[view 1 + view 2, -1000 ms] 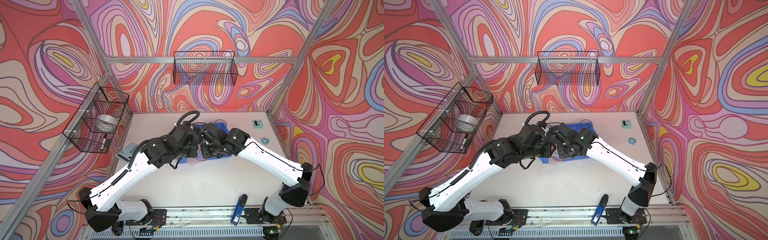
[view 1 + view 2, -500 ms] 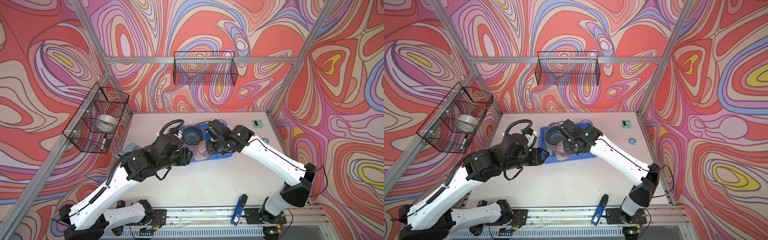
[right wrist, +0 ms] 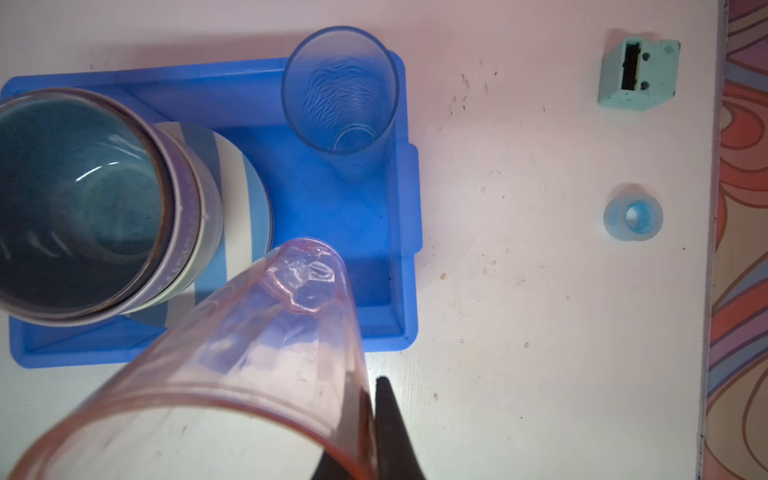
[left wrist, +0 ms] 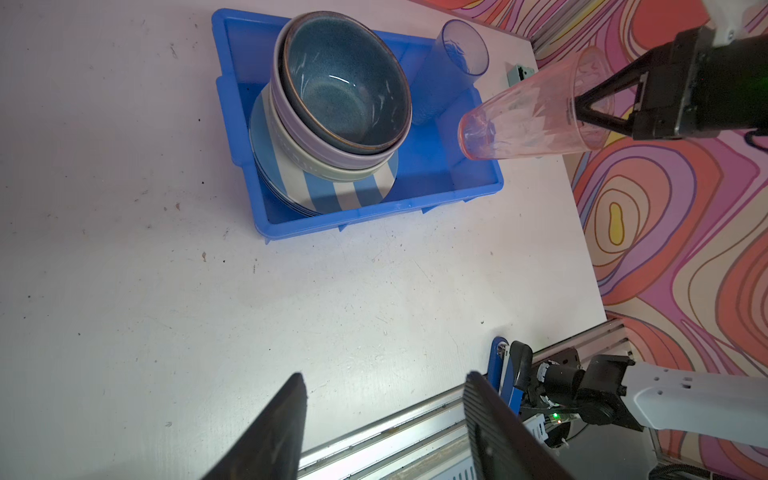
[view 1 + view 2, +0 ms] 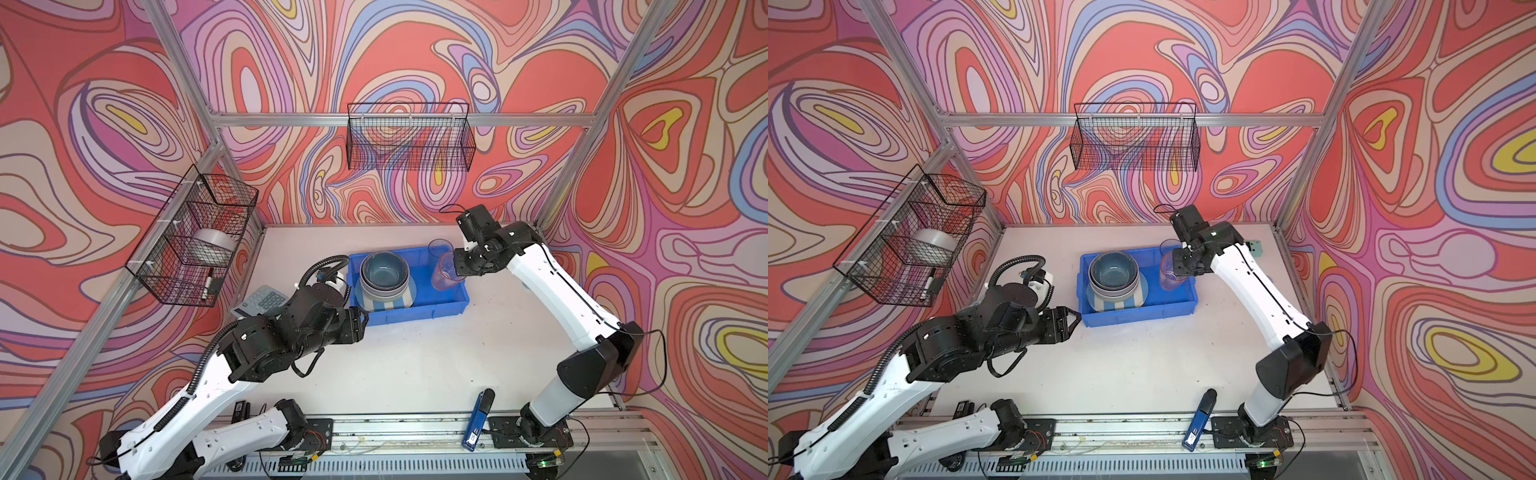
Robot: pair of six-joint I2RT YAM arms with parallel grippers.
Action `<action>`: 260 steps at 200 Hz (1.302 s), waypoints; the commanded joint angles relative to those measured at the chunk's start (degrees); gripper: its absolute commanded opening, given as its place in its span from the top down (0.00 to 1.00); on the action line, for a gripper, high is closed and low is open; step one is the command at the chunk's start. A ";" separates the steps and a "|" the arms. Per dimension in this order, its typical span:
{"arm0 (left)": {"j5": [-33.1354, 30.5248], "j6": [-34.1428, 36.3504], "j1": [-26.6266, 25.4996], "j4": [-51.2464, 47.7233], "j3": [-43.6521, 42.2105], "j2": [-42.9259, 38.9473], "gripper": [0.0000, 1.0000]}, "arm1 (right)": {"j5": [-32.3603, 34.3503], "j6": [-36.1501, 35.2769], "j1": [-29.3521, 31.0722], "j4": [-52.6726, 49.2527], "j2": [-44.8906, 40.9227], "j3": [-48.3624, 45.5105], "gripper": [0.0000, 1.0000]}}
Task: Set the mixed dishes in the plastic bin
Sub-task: 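Open the left gripper and lower the pink cup into the bin with right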
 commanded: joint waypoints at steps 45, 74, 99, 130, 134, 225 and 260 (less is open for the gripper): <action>-4.42 -2.21 -0.15 -3.60 -3.35 -4.67 0.32 | -0.26 -4.90 -3.50 0.35 7.71 0.59 1.00; -5.25 -2.25 -0.18 -4.20 -3.89 -5.42 0.32 | -0.59 -5.43 -3.89 -0.04 9.60 0.00 1.00; -6.40 -2.32 -0.16 -4.58 -4.39 -5.55 0.31 | -0.50 -5.77 -3.89 -0.84 11.02 -0.21 1.00; -6.71 -2.41 -0.16 -4.76 -4.70 -5.51 0.31 | 0.75 -6.01 -3.98 -1.58 12.70 -0.42 1.00; -6.71 -2.41 -0.14 -4.76 -4.70 -5.47 0.31 | 0.87 -6.00 -3.99 -1.47 12.81 -0.50 1.00; -9.27 -2.41 -0.20 -6.08 -5.81 -6.17 0.30 | 0.28 -5.30 -3.98 -0.13 13.11 -4.18 0.98; -10.47 -2.15 -0.20 -6.51 -6.05 -5.56 0.29 | -0.04 -4.96 -4.00 0.44 13.02 -5.74 0.95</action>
